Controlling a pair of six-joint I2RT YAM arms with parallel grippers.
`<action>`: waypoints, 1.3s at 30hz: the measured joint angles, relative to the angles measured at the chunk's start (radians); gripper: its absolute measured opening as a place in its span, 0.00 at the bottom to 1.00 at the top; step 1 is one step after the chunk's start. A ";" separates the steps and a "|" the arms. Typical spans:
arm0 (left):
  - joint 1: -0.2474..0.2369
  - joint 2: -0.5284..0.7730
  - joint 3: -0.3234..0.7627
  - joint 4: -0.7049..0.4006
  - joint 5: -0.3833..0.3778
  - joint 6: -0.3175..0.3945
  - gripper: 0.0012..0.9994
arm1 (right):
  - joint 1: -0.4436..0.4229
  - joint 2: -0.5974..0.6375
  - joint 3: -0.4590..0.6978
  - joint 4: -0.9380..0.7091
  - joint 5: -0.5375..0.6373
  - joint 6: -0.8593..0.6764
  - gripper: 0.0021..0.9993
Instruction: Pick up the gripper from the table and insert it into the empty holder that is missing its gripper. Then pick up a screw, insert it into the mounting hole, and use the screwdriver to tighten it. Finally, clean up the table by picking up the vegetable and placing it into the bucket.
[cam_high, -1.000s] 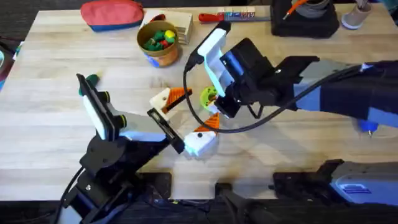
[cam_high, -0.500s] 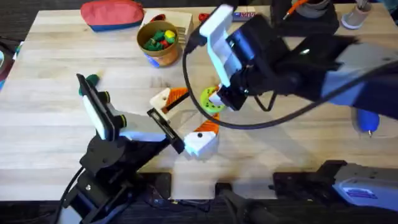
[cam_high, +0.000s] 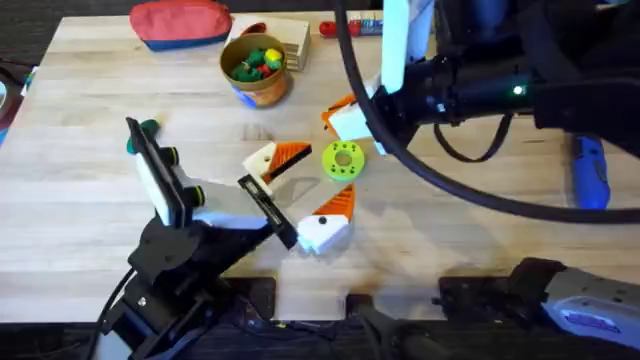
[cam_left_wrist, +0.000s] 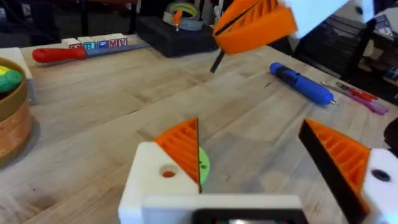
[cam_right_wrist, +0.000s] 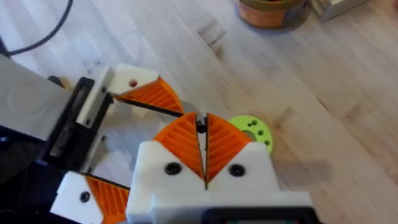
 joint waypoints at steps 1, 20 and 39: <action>0.000 0.000 0.000 0.001 0.011 0.009 0.99 | 0.007 0.000 0.000 -0.001 -0.008 0.016 0.00; 0.000 0.000 0.000 0.007 0.157 0.105 0.99 | 0.183 0.010 0.000 0.069 -0.046 0.136 0.00; 0.000 0.000 0.000 0.008 0.163 0.105 0.99 | 0.184 0.096 0.000 0.104 -0.031 0.140 0.00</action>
